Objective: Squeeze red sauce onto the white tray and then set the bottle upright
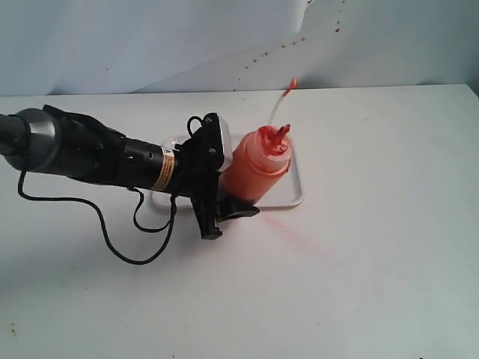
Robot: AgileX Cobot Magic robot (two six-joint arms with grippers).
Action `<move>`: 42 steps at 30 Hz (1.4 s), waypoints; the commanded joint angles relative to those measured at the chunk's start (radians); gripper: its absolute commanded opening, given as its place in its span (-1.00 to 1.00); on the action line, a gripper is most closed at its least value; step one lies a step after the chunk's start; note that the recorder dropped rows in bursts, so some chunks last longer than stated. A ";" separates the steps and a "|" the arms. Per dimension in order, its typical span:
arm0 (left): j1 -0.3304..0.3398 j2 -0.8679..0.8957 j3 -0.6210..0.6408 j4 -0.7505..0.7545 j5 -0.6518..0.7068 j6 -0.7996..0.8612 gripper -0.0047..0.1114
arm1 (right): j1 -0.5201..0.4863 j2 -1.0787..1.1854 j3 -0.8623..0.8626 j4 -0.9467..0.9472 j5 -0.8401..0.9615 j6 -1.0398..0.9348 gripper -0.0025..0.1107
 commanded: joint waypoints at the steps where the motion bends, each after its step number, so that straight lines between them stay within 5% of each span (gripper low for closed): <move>1: 0.000 -0.068 -0.001 -0.017 0.032 -0.097 -0.92 | 0.001 -0.003 0.003 -0.009 -0.001 -0.003 -0.96; 13: 0.077 -0.211 -0.001 0.083 0.005 -0.348 -0.92 | 0.001 -0.003 0.003 -0.009 -0.001 -0.003 -0.96; 24: 0.183 -0.218 0.002 0.100 -0.046 -0.365 -0.92 | 0.001 -0.003 0.003 -0.009 -0.001 -0.003 -0.96; 42: 0.191 -0.219 0.010 0.100 -0.036 -0.356 -0.92 | 0.001 -0.003 0.003 -0.009 -0.003 -0.003 -0.96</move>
